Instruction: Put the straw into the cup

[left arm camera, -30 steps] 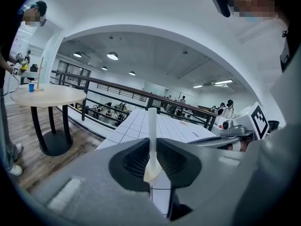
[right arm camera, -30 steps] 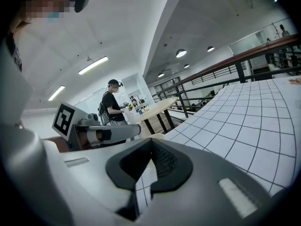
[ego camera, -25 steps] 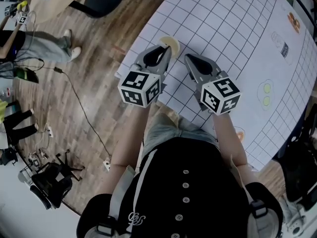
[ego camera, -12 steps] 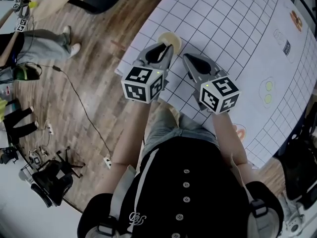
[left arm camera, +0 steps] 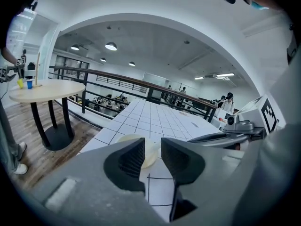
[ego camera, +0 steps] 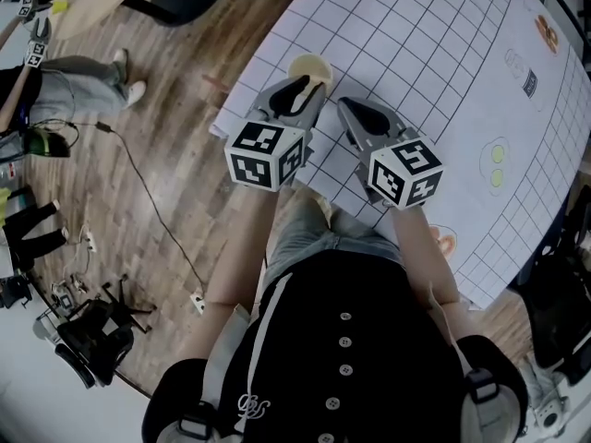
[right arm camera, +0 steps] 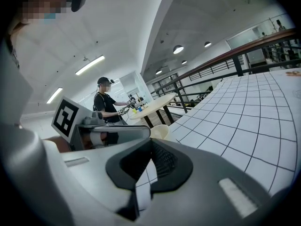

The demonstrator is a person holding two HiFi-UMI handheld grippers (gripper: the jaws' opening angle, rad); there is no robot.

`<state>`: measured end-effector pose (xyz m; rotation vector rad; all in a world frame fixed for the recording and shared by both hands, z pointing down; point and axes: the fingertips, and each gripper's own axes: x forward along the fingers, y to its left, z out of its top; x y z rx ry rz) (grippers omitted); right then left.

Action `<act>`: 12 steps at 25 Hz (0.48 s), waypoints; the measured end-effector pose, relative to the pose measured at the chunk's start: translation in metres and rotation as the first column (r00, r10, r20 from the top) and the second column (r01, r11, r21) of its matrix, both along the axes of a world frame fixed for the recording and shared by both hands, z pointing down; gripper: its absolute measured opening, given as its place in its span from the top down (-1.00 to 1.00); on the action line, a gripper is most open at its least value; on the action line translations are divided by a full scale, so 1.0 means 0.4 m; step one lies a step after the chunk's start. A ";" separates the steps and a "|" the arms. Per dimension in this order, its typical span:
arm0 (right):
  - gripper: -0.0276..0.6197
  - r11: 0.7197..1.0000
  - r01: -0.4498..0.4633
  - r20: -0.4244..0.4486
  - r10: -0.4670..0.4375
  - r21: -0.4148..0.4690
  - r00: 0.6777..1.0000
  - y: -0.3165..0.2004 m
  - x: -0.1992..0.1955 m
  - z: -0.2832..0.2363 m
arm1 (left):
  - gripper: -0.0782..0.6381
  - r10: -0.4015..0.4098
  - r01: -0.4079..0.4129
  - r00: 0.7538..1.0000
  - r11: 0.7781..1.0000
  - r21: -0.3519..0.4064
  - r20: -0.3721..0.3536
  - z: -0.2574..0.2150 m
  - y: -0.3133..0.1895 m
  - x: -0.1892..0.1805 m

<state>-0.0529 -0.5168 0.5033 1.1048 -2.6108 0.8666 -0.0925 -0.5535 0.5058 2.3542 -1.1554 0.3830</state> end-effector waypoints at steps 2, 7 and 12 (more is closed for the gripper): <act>0.92 1.000 0.001 -0.002 -0.001 0.008 1.000 -0.003 -0.002 -0.008 | 0.47 0.002 -0.002 1.000 1.000 0.006 -0.005 -0.008 0.005 0.001; 0.92 0.999 0.018 0.000 -0.018 0.044 1.000 -0.001 -0.005 -0.038 | 0.47 -0.005 0.005 1.000 1.000 0.030 -0.012 -0.030 0.028 -0.004; 0.92 0.996 0.036 0.012 -0.037 0.083 0.999 0.024 -0.005 -0.082 | 0.47 -0.025 0.027 0.999 0.997 0.072 -0.026 -0.070 0.068 -0.008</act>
